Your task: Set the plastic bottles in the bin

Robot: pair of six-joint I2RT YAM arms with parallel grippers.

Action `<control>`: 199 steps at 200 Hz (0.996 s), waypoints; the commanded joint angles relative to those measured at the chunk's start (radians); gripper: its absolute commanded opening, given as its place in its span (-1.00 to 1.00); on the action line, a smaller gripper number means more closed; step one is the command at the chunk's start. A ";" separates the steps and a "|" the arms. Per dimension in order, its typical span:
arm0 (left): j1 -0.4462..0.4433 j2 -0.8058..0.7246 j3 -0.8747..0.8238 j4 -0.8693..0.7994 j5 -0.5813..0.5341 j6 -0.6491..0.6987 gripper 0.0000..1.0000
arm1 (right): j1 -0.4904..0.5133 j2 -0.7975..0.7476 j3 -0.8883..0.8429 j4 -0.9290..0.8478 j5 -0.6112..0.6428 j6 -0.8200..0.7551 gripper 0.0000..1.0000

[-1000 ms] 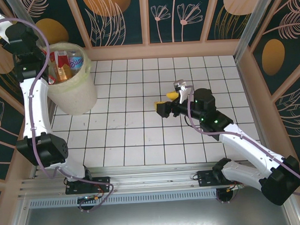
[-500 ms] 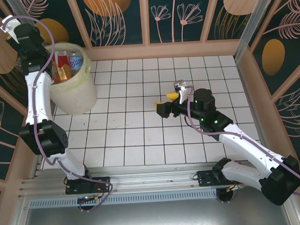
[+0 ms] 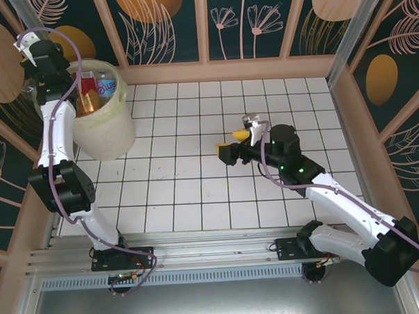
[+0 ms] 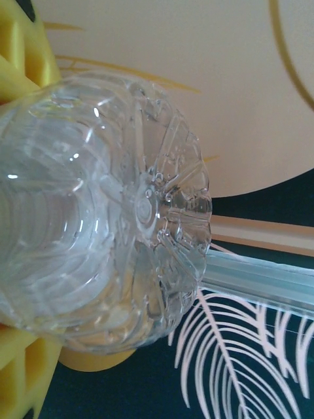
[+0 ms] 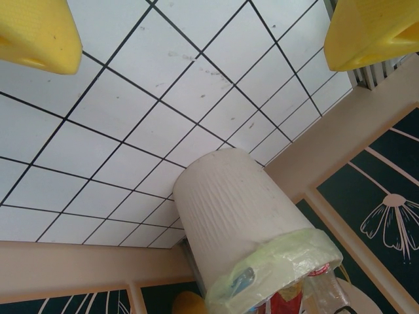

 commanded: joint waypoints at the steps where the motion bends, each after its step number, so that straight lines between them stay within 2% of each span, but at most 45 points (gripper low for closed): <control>1: 0.007 -0.019 -0.029 0.028 0.042 0.038 0.17 | 0.006 0.002 -0.015 0.020 0.007 -0.008 0.92; 43: 0.006 0.007 -0.012 -0.027 0.121 0.058 0.19 | 0.006 -0.004 -0.017 0.016 0.006 -0.006 0.92; 83: 0.006 0.020 0.001 -0.076 0.167 0.030 0.36 | 0.006 -0.013 -0.029 0.022 0.011 -0.002 0.92; 99: 0.006 0.029 0.045 -0.111 0.170 0.025 0.37 | 0.006 -0.010 -0.029 0.022 0.009 -0.002 0.92; 115: 0.006 0.047 0.106 -0.160 0.222 0.031 0.39 | 0.006 -0.009 -0.030 0.027 0.009 -0.004 0.92; 129: 0.007 0.070 0.159 -0.209 0.226 0.024 0.48 | 0.007 -0.007 -0.033 0.034 0.009 -0.003 0.92; 166: 0.006 0.084 0.226 -0.276 0.228 0.018 0.88 | 0.006 -0.016 -0.046 0.037 0.016 -0.003 0.92; 199: 0.006 0.054 0.279 -0.319 0.232 -0.002 0.92 | 0.006 -0.008 -0.040 0.028 0.025 -0.022 0.92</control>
